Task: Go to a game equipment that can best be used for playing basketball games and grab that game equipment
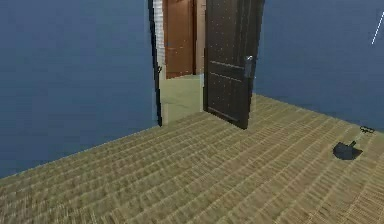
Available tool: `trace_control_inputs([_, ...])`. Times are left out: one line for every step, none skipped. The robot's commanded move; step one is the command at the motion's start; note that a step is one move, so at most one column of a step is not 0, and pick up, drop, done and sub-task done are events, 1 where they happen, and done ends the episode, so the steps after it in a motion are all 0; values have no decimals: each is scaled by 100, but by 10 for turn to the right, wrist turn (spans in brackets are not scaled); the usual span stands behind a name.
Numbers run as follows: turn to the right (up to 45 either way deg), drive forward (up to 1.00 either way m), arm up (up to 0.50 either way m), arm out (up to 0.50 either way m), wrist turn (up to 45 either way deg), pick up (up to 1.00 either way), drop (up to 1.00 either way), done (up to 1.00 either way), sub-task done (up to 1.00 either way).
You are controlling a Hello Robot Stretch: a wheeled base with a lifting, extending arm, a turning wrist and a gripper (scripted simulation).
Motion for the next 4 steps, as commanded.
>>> trace_control_inputs([0,100,0,0,0,0,0,0,0])
trace_control_inputs([-30,0,0,0,0,0,0,0,0])
trace_control_inputs([0,100,0,0,0,0,0,0,0])
trace_control_inputs([0,70,0,0,0,0,0,0,0])
